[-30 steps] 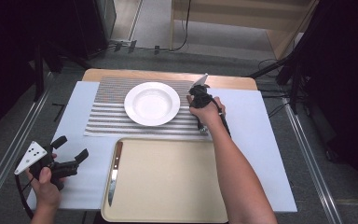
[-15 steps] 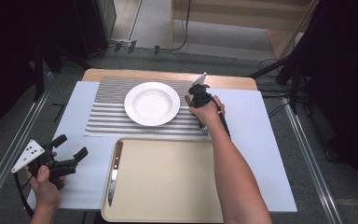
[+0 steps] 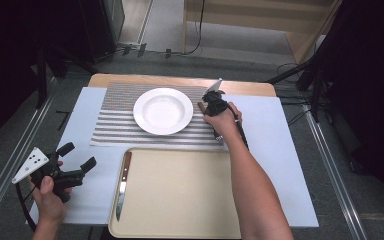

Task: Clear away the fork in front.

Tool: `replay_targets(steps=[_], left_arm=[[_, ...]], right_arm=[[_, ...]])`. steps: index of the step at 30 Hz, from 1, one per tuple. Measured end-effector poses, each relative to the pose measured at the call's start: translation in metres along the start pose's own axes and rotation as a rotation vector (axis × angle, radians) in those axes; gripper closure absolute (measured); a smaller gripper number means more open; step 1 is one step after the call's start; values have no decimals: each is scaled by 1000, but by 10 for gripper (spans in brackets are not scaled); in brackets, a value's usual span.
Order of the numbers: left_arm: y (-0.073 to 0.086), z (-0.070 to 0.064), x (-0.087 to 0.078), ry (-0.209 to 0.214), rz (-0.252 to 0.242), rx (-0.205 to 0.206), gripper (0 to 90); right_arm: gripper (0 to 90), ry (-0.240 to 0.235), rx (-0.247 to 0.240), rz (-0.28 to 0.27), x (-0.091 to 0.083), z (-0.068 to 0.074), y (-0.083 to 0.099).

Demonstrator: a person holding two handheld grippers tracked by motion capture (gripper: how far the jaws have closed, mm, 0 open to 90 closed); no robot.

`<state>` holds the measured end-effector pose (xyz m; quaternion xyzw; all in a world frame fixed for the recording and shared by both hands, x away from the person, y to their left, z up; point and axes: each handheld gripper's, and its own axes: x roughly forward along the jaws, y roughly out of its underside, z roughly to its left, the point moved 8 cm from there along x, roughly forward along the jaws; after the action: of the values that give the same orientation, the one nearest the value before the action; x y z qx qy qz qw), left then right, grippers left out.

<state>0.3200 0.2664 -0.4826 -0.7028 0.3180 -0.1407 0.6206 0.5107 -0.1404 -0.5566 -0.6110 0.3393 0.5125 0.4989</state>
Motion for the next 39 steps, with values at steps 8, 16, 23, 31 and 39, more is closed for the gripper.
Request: replay_targets(steps=[8,16,23,31,39], left_arm=[[0,1,-1,-4,0,-12,0],[0,0,-1,0,-4,-14,0],[-1,-6,3,15,4,-6,0],[-3,-13,7,25,8,8,0],[-7,-24,13,43,18,35,0]], right_arm=[[767,-27,0,-36,0,-1,2],[767,-68,6,-107,-3,-5,5],[766,-104,16,-200,-14,-12,8],[766,-131,22,-373,-36,-18,17],[766,-157,8,-557,-61,-17,28]])
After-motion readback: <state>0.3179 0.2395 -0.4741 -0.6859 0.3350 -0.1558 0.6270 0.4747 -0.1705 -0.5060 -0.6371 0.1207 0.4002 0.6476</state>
